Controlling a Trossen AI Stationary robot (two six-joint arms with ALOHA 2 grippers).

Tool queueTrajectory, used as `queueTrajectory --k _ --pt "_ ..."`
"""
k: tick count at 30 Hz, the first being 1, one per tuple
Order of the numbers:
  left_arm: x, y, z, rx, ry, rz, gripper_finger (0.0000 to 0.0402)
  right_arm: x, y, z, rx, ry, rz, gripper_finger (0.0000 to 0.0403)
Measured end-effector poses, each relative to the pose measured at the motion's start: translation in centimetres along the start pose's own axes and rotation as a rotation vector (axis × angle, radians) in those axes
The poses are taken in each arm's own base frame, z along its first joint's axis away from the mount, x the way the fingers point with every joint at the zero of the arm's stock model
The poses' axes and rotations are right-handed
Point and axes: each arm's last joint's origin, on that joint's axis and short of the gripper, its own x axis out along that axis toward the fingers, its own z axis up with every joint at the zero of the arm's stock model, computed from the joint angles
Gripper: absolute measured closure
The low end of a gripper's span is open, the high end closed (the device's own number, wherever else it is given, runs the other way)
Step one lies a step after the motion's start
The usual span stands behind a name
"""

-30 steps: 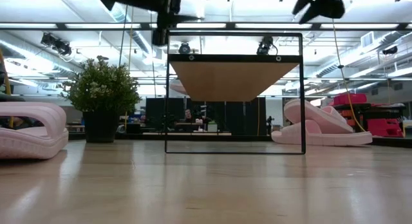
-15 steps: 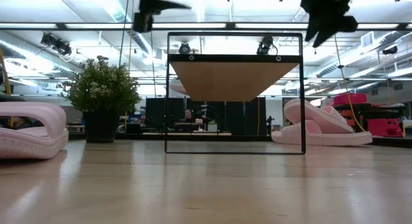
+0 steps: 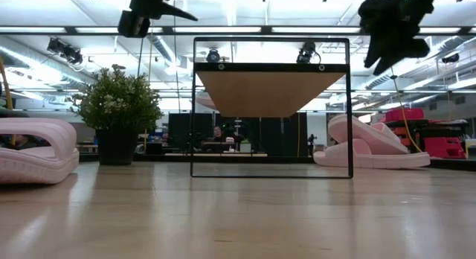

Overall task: Pick and place slides into the shelf
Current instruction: Put the pink slide on the shelf

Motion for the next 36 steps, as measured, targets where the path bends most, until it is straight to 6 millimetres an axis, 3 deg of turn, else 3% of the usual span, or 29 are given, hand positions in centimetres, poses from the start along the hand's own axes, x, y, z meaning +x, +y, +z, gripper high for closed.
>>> queueTrajectory --k 3,6,10,17,27,36 --pt "-0.1 -0.1 -0.2 -0.013 -0.029 0.011 0.0230 0.9 -0.4 -0.6 0.017 -0.046 0.004 0.0220" --pt "-0.1 -0.1 -0.4 -0.025 -0.052 0.019 0.0230 1.7 -0.4 -0.7 -0.077 -0.071 0.008 0.0220" --pt "-0.2 -0.1 -0.3 -0.037 -0.063 0.022 0.0230 2.2 -0.1 -0.2 -0.224 -0.040 -0.001 0.0220" --pt "-0.2 -0.1 -0.4 -0.031 -0.086 0.030 0.0230 2.4 0.7 1.0 -0.298 -0.028 -0.017 0.0220" --pt "-0.2 -0.1 -0.3 -0.026 -0.090 0.032 0.0230 5.3 0.8 1.1 -0.476 0.127 -0.124 0.0208" --pt "-0.2 -0.1 -0.4 0.077 -0.054 0.021 0.0230 4.4 3.1 3.0 -0.646 0.101 -0.162 0.0162"
